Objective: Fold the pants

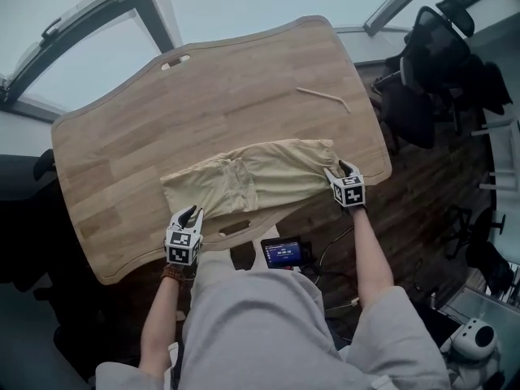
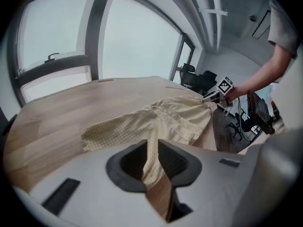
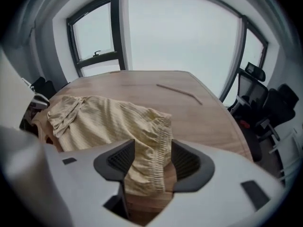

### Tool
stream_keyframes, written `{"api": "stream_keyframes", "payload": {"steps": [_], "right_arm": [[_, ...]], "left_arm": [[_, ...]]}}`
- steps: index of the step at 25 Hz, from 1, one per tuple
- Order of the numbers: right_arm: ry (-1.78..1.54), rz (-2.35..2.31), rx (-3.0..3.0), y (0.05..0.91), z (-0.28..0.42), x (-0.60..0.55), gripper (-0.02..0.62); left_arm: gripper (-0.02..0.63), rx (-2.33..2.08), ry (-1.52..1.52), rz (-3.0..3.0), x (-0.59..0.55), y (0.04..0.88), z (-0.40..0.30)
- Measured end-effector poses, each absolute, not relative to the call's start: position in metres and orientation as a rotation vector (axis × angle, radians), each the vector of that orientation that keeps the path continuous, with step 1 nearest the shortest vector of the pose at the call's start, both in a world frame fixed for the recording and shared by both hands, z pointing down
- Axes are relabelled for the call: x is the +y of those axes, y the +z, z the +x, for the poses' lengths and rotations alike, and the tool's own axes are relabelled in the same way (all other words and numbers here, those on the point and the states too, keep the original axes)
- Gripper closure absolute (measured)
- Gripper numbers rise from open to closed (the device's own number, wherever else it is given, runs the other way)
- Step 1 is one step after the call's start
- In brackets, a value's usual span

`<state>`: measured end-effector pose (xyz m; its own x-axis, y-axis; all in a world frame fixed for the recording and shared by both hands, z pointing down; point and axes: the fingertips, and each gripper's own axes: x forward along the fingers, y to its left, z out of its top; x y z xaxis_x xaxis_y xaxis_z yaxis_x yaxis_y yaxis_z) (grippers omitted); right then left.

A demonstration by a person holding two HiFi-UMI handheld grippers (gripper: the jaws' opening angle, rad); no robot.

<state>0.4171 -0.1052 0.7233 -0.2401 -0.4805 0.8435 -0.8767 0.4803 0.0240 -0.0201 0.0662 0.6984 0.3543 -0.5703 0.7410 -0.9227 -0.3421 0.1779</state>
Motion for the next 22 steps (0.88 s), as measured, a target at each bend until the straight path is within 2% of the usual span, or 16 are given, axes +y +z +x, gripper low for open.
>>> {"api": "stream_keyframes", "payload": {"steps": [12,16,20,22], "right_arm": [[0.747,0.931,-1.939,0.752,0.431,-0.119,0.357],[0.756,0.962,-1.917,0.745,0.431,-0.119,0.419],[0.762,0.958,-1.96,0.72,0.417,-0.116,0.531],[0.743,0.946,-1.98,0.706,0.41,-0.111,0.549]], "left_arm": [[0.531,-1.371,0.724,1.96,0.057,0.699,0.03],[0.531,-1.379,0.706,1.946,0.06,0.701,0.031],[0.531,-1.386,0.689,1.949,0.063,0.701,0.026],[0.531,-1.389,0.673,1.946,0.064,0.701,0.021]]}}
